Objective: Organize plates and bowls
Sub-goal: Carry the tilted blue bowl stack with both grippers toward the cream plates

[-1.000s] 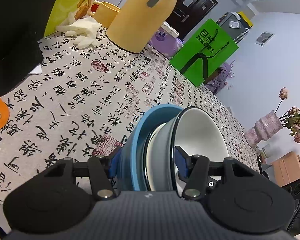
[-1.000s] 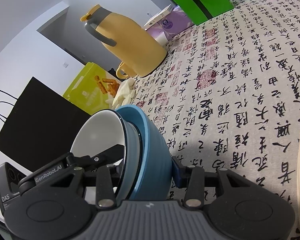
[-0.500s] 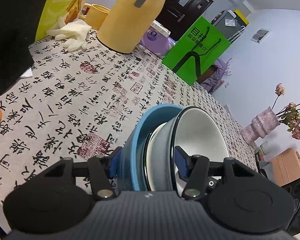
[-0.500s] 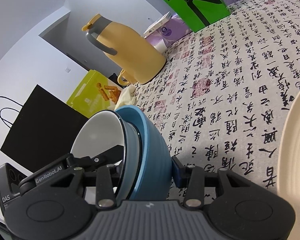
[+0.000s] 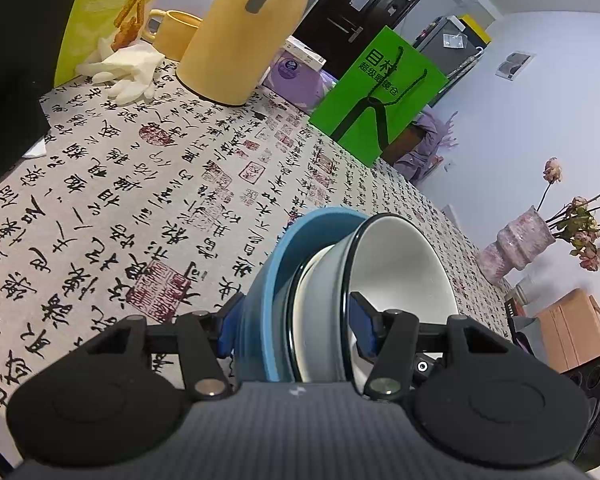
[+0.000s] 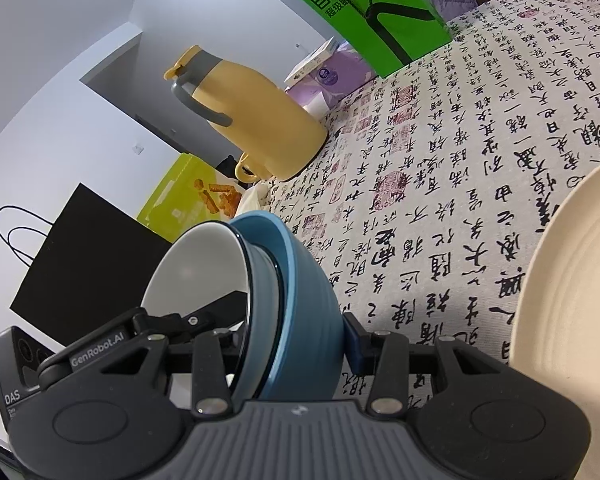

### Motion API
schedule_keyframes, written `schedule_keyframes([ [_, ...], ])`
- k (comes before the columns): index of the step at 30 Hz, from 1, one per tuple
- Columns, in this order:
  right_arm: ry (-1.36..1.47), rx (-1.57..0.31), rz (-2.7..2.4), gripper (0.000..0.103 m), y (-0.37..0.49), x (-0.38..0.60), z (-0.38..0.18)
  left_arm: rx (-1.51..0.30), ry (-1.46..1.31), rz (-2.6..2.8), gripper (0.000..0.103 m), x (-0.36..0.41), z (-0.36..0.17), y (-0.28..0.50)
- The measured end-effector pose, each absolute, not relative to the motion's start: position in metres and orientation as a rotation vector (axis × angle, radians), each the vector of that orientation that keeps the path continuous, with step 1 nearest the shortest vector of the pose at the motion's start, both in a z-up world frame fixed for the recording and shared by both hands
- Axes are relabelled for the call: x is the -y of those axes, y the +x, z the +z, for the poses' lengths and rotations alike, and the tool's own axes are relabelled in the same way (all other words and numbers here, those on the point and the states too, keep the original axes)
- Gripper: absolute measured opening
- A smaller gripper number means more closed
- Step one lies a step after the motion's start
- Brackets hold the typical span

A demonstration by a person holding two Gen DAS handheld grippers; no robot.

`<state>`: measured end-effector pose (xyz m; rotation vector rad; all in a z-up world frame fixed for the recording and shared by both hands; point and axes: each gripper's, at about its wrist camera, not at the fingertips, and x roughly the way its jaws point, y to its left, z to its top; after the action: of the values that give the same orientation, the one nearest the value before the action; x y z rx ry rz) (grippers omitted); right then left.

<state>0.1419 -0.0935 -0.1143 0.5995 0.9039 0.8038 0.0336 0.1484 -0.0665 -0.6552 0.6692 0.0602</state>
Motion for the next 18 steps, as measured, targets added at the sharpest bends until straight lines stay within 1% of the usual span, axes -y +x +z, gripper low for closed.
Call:
schedule_keyframes([
  [18, 0.617, -0.877, 0.791, 0.042, 0.14, 0.122, -0.108, -0.661, -0.639, 0.036, 0.055, -0.121, -0.059, 0.035],
])
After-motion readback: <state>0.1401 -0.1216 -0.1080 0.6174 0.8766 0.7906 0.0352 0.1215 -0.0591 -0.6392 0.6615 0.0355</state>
